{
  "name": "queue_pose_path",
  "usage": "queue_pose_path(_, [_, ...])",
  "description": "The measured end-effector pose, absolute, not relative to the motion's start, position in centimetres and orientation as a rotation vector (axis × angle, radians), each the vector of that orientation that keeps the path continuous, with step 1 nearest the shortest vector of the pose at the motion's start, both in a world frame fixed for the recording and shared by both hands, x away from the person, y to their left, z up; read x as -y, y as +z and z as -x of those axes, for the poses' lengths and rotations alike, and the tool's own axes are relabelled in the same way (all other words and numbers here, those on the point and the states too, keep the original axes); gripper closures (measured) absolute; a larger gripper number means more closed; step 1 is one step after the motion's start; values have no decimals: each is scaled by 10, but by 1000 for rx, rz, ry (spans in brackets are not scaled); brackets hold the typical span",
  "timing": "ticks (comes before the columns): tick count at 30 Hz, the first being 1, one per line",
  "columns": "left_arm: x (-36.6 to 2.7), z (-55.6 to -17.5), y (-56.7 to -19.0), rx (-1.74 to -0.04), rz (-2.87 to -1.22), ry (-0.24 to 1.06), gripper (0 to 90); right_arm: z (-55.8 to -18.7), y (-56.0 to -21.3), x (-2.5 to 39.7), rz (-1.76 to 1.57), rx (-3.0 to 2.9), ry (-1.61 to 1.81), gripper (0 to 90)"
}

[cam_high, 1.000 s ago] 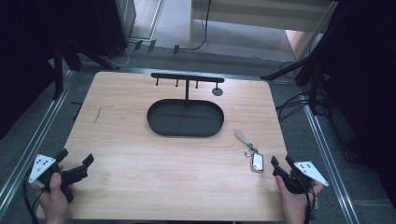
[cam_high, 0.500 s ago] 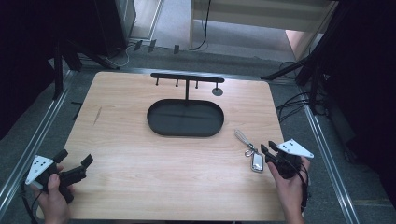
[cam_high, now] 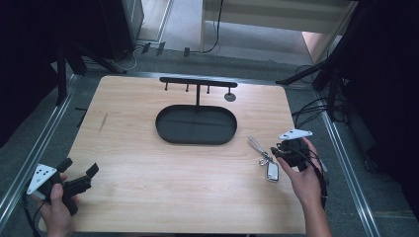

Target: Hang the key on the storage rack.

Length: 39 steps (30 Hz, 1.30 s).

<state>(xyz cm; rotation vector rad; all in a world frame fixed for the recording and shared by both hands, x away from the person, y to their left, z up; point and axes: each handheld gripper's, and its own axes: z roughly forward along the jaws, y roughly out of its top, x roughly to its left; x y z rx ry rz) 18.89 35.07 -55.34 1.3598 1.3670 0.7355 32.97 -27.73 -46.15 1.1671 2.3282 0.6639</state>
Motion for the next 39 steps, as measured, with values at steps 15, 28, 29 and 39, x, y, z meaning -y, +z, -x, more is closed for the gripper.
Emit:
queue_pose_path(15, [-352,-189,-554,-1362,-1360,723,0,-363,-483,253,-1176,-2475,410,752])
queue_pose_path(28, [-352,-189,-553,-1362,-1362,723,0,-372,-497,246,-1200,-2521,323,753])
queue_pose_path(29, [-352,-189,-553,-1361,-1362,723,0,-374,-500,246,-1200,-2536,313,753])
queue_pose_path(39, [-352,-189,-554,-1361,-1360,721,0,-374,-508,246,-1219,-2529,292,828])
